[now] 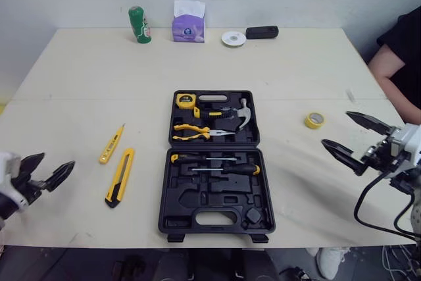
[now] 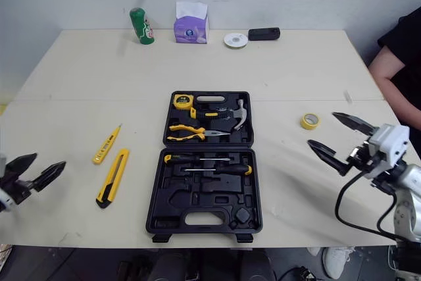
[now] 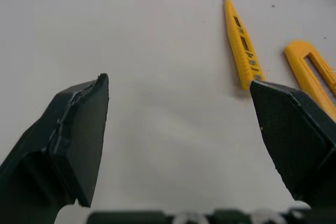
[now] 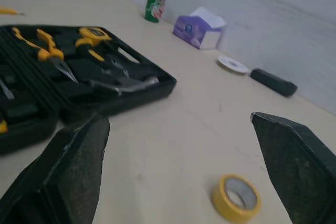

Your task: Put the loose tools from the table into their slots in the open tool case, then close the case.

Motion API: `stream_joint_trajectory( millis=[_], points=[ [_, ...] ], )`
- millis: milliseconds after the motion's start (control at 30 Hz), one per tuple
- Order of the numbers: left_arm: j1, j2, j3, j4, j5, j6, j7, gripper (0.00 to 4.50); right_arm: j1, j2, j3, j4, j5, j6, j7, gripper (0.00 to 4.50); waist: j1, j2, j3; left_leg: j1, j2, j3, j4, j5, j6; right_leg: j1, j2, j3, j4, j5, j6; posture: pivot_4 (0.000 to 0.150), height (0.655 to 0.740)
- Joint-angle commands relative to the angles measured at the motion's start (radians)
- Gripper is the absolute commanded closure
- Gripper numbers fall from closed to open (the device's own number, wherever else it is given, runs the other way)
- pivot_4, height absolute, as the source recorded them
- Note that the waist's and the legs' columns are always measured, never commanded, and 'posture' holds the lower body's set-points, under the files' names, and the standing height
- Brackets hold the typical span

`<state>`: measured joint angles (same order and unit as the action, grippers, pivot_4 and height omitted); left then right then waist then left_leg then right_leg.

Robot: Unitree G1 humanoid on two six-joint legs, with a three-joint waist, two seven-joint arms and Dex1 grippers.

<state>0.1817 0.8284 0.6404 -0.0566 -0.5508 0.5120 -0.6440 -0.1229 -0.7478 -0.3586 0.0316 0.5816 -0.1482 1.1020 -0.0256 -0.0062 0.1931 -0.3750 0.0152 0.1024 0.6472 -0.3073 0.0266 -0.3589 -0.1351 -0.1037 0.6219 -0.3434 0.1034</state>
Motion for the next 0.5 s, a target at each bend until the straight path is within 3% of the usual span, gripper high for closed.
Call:
stream_joint_trajectory(
  millis=[33,267,500],
  points=[
    [-0.074,0.052,-0.059,-0.049,-0.019,0.13,0.01,0.0,-0.025,-0.007,0.052,-0.147,0.048,0.077,0.021,0.06,0.0,0.001,0.0,0.0,0.0,0.0,0.0,0.0,0.0,0.0,0.0,0.0,0.0,0.0,0.0,0.15,0.74],
    [-0.265,0.133,-0.227,-0.029,0.065,0.326,0.084,0.0,-0.049,0.03,0.124,-0.279,0.059,0.143,0.004,0.06,0.002,0.0,0.001,-0.001,0.0,0.0,0.0,0.001,0.001,-0.001,0.0,0.0,-0.001,0.0,0.0,0.15,0.74],
    [-0.403,0.133,-0.364,0.005,0.12,0.404,0.093,0.0,-0.064,0.044,0.155,-0.352,0.043,0.141,0.015,0.06,0.001,-0.001,0.001,-0.002,0.0,0.0,0.0,0.002,0.004,-0.001,0.002,0.0,0.001,0.0,0.0,0.15,0.74]
  ],
)
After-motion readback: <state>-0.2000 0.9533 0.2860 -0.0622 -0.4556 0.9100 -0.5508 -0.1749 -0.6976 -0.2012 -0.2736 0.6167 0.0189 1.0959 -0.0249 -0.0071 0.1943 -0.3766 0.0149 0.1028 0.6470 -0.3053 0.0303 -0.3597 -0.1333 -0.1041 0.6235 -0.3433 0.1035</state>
